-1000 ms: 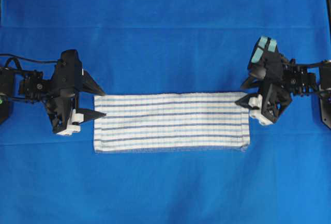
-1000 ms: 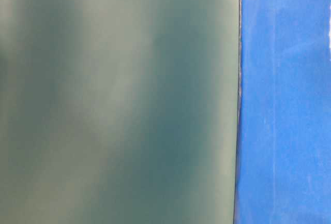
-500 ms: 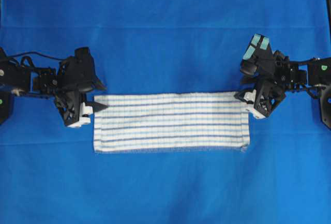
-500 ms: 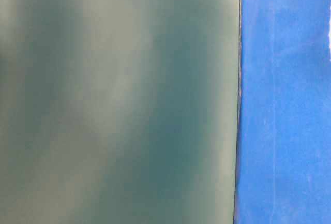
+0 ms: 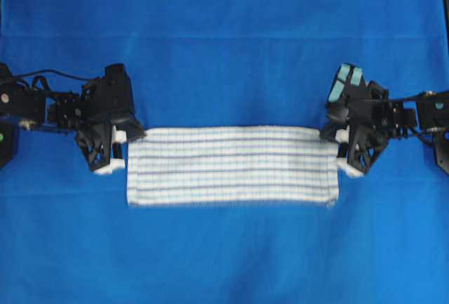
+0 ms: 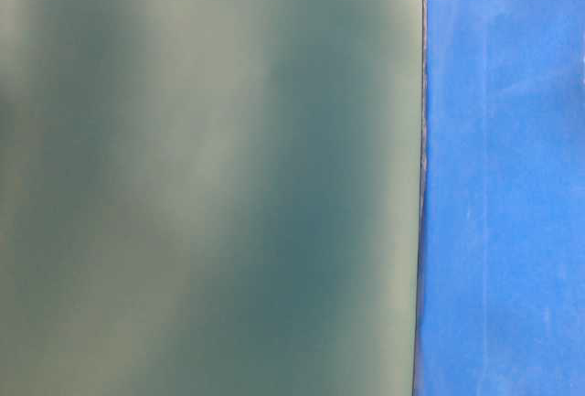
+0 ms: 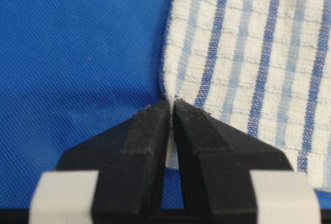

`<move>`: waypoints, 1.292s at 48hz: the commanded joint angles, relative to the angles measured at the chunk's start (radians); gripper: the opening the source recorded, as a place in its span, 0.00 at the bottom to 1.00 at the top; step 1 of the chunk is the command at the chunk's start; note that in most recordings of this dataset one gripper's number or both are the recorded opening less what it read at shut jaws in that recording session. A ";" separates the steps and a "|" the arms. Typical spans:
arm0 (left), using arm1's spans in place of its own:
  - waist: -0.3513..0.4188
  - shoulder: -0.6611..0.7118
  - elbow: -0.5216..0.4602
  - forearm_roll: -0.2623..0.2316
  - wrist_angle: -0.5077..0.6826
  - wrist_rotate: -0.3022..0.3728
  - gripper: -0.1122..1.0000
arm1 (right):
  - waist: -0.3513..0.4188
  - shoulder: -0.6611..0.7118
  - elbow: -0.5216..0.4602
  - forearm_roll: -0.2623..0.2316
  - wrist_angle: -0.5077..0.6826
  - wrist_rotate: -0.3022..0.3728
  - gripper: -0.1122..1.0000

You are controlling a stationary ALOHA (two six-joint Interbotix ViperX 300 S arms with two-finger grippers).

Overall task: Fold the blue towel.
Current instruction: 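Regrasp the folded strip's ends with both grippers and lift it, then rotate the held strip to vertical, right gripper top, left gripper bottom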

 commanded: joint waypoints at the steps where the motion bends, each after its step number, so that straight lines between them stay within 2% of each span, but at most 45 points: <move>1: -0.006 0.000 0.006 0.002 0.011 0.002 0.11 | 0.009 -0.009 -0.003 0.003 0.000 -0.003 0.13; 11: -0.005 -0.021 -0.003 0.002 0.025 0.011 0.11 | -0.009 -0.021 -0.005 0.003 0.000 -0.003 0.13; 18: 0.003 -0.081 -0.029 0.002 0.089 0.014 0.11 | -0.031 -0.069 -0.014 -0.002 0.028 -0.008 0.13; 32: 0.005 -0.264 -0.101 0.002 0.278 0.014 0.11 | -0.041 -0.262 -0.061 -0.011 0.213 -0.011 0.13; 45: 0.002 -0.402 -0.118 0.002 0.333 0.005 0.11 | -0.043 -0.436 -0.107 -0.014 0.351 -0.011 0.13; 52: -0.005 -0.451 -0.120 0.002 0.337 0.005 0.11 | -0.043 -0.480 -0.106 -0.038 0.364 -0.011 0.13; 62: -0.008 -0.454 -0.123 0.002 0.330 -0.003 0.11 | -0.052 -0.457 -0.118 -0.072 0.331 -0.003 0.13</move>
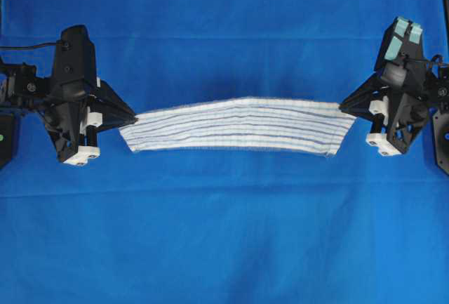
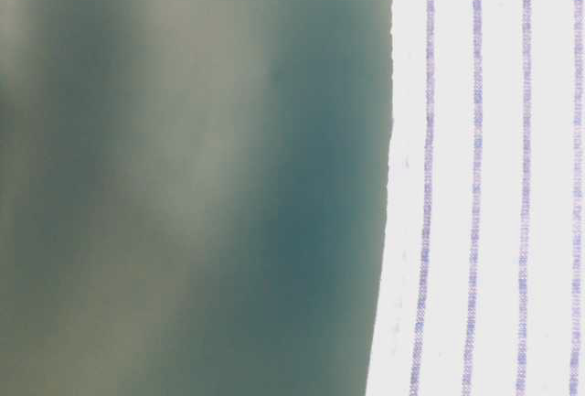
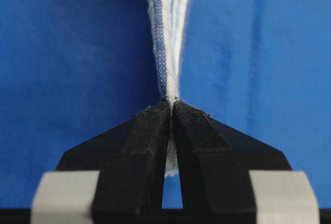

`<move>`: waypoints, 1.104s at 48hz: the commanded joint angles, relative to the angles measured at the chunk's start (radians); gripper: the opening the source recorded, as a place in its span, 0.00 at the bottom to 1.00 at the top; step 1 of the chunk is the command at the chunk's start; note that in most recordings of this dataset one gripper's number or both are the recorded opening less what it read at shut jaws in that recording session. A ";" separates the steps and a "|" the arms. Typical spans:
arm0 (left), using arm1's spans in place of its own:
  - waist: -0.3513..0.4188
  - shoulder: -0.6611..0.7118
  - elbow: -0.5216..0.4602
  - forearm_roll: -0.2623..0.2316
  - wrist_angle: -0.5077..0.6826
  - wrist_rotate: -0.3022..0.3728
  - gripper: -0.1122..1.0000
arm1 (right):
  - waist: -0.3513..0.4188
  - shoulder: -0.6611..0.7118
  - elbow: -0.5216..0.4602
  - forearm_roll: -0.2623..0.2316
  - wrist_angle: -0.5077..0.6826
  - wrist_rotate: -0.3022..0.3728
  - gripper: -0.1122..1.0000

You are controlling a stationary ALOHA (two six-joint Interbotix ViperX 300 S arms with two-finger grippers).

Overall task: Fold the blue towel.
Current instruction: 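Rotate the held strip to vertical, right gripper top, left gripper bottom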

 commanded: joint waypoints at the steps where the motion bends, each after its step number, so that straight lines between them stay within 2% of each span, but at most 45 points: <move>1: -0.008 -0.005 -0.015 0.000 -0.015 -0.003 0.11 | -0.015 0.012 -0.032 -0.018 -0.020 0.003 0.13; 6: -0.032 0.011 -0.028 0.000 -0.054 -0.003 0.11 | -0.069 0.044 -0.054 -0.037 -0.025 0.003 0.13; 14: -0.117 0.081 -0.072 0.000 -0.147 -0.002 0.11 | -0.166 0.098 -0.098 -0.086 -0.029 0.003 0.13; 27: -0.225 0.255 -0.238 0.000 -0.175 0.006 0.11 | -0.314 0.198 -0.195 -0.184 -0.074 0.000 0.13; 43: -0.255 0.459 -0.453 0.006 -0.213 0.025 0.11 | -0.370 0.330 -0.327 -0.258 -0.138 -0.009 0.13; 53: -0.256 0.565 -0.569 0.006 -0.229 0.103 0.11 | -0.373 0.408 -0.410 -0.302 -0.146 -0.009 0.13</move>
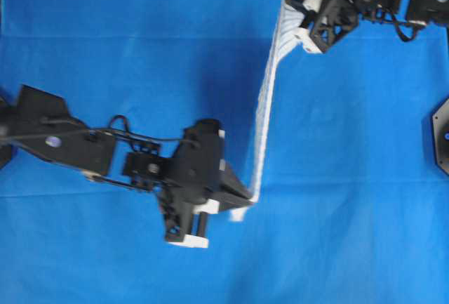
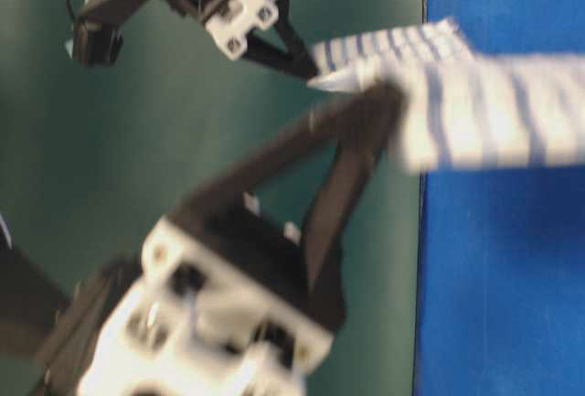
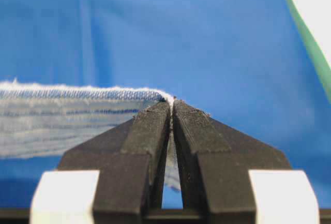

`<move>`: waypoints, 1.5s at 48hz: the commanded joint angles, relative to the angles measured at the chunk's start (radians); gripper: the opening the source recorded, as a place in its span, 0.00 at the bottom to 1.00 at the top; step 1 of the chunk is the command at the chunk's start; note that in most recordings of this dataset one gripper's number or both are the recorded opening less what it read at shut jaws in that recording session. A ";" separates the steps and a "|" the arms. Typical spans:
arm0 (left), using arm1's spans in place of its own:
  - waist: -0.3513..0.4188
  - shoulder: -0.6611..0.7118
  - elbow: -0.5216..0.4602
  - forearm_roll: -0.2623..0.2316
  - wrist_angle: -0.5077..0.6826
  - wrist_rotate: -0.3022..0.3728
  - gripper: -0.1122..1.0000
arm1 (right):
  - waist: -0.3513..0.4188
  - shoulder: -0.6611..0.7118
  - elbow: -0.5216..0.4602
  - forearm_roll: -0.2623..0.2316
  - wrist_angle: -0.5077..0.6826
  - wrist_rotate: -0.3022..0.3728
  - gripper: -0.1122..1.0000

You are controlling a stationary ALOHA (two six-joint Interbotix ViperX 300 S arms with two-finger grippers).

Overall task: Fold the blue towel.
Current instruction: 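Rotate the held strip to vertical, right gripper top, left gripper bottom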

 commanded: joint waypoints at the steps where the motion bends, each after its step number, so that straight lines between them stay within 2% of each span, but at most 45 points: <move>1: -0.006 0.015 -0.048 0.002 -0.008 0.023 0.11 | -0.005 0.012 -0.057 -0.018 -0.009 -0.002 0.13; 10: -0.012 0.037 -0.084 0.002 -0.002 0.037 0.11 | -0.008 0.029 -0.075 -0.032 -0.005 -0.002 0.13; 18: -0.011 0.077 -0.114 0.002 -0.043 0.041 0.11 | -0.020 -0.015 -0.028 -0.034 0.015 -0.002 0.13; 22: -0.009 0.124 -0.155 0.002 -0.074 0.051 0.11 | -0.029 -0.058 0.018 -0.032 0.017 0.006 0.13; 34: -0.002 0.304 -0.359 0.002 -0.086 0.110 0.11 | -0.037 -0.207 0.144 -0.023 0.055 0.018 0.13; 41: 0.006 0.356 -0.402 0.002 -0.092 0.118 0.11 | -0.037 -0.233 0.184 -0.020 0.077 0.018 0.13; 46: 0.006 0.364 -0.383 0.000 -0.106 0.104 0.11 | -0.037 -0.198 0.186 -0.020 0.057 0.017 0.13; 54: -0.005 0.327 -0.284 -0.008 -0.143 0.089 0.11 | -0.037 -0.071 0.140 -0.021 -0.040 0.012 0.13; 64: -0.031 0.259 -0.106 -0.009 -0.229 -0.005 0.11 | -0.035 0.101 0.023 -0.023 -0.121 0.006 0.13; 72: -0.052 0.215 0.008 -0.009 -0.261 -0.083 0.11 | -0.025 0.215 -0.084 -0.025 -0.129 -0.002 0.13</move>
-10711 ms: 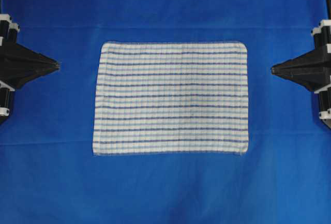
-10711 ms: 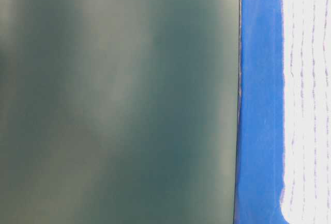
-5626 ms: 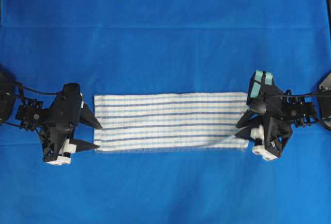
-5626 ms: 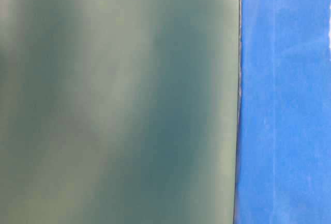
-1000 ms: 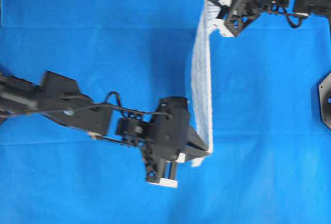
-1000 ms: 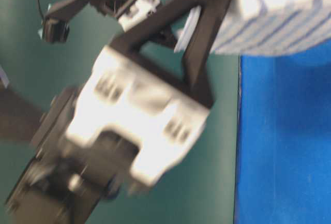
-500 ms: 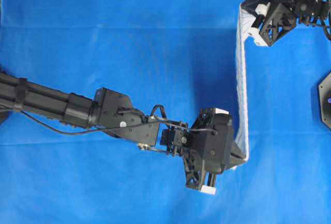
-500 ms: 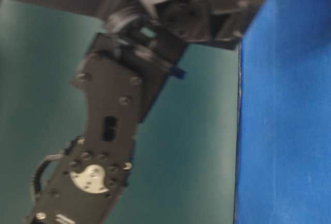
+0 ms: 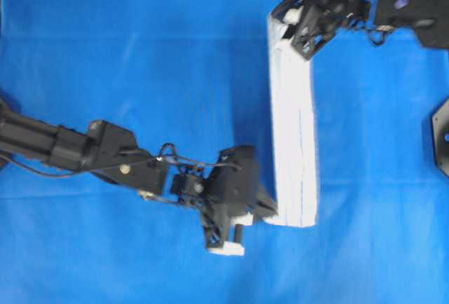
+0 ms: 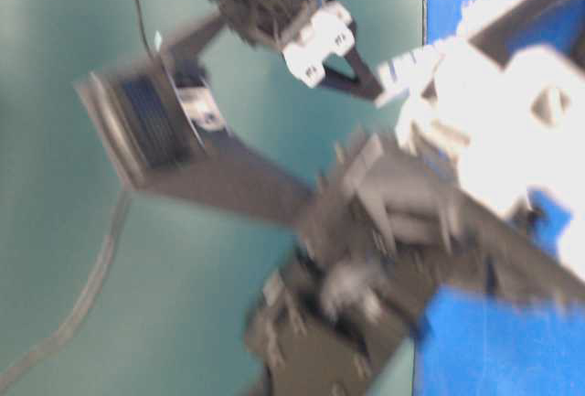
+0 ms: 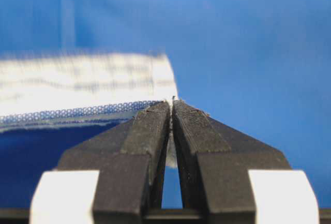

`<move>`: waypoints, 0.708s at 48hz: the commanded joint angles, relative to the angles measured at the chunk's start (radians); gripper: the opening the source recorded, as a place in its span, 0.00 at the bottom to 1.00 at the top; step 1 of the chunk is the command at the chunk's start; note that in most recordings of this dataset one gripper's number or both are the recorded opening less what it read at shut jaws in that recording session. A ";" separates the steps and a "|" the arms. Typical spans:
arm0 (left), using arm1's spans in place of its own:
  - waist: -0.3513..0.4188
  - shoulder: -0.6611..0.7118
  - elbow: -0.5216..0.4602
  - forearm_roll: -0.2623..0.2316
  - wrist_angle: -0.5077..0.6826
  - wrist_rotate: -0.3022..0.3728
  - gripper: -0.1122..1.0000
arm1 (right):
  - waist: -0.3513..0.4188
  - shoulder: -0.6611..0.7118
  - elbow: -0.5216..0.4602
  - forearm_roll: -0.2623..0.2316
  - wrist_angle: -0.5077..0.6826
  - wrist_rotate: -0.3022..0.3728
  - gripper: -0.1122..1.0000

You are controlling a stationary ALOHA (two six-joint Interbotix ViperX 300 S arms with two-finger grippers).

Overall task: Fold the blue towel.
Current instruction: 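Rotate the held strip to vertical, right gripper top, left gripper bottom, then lay the strip down, open both grippers and pull them outward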

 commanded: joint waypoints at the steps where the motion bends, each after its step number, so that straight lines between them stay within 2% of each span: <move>1: -0.040 -0.057 0.044 0.002 -0.017 -0.026 0.11 | 0.002 0.032 -0.077 -0.003 -0.009 -0.003 0.13; 9: -0.061 -0.077 0.097 0.002 -0.017 -0.074 0.11 | 0.014 0.074 -0.121 -0.003 -0.014 0.006 0.13; 34: -0.064 -0.100 0.150 0.002 -0.014 -0.077 0.11 | 0.014 0.083 -0.123 0.002 -0.009 0.015 0.13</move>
